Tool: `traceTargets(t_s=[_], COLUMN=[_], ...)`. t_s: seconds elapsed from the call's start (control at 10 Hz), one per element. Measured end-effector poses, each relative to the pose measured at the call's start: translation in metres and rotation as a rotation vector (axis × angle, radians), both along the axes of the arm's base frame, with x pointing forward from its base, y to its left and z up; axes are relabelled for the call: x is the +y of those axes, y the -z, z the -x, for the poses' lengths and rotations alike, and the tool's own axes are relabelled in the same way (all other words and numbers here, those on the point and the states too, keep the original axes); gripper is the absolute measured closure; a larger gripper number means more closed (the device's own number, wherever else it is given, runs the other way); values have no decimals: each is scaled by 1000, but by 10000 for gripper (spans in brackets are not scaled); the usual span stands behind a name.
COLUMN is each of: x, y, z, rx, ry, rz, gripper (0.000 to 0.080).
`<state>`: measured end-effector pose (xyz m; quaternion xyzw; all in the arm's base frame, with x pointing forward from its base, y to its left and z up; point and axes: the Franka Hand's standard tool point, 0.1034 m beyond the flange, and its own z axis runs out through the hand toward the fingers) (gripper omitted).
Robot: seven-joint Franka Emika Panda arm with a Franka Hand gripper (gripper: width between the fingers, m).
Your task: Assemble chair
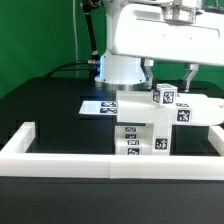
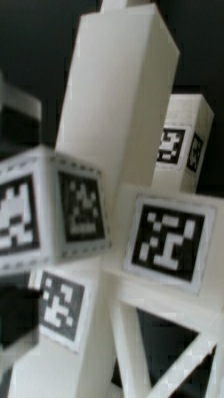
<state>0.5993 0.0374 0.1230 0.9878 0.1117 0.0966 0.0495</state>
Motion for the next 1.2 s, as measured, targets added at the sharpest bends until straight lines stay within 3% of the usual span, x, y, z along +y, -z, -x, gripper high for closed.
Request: traceTargets(t_s=[0.3, 1.2], x=[0, 0], y=[0, 0], z=[0, -1], rx=[-3, -48], ry=[36, 599], rz=[-8, -125], gripper=[514, 511])
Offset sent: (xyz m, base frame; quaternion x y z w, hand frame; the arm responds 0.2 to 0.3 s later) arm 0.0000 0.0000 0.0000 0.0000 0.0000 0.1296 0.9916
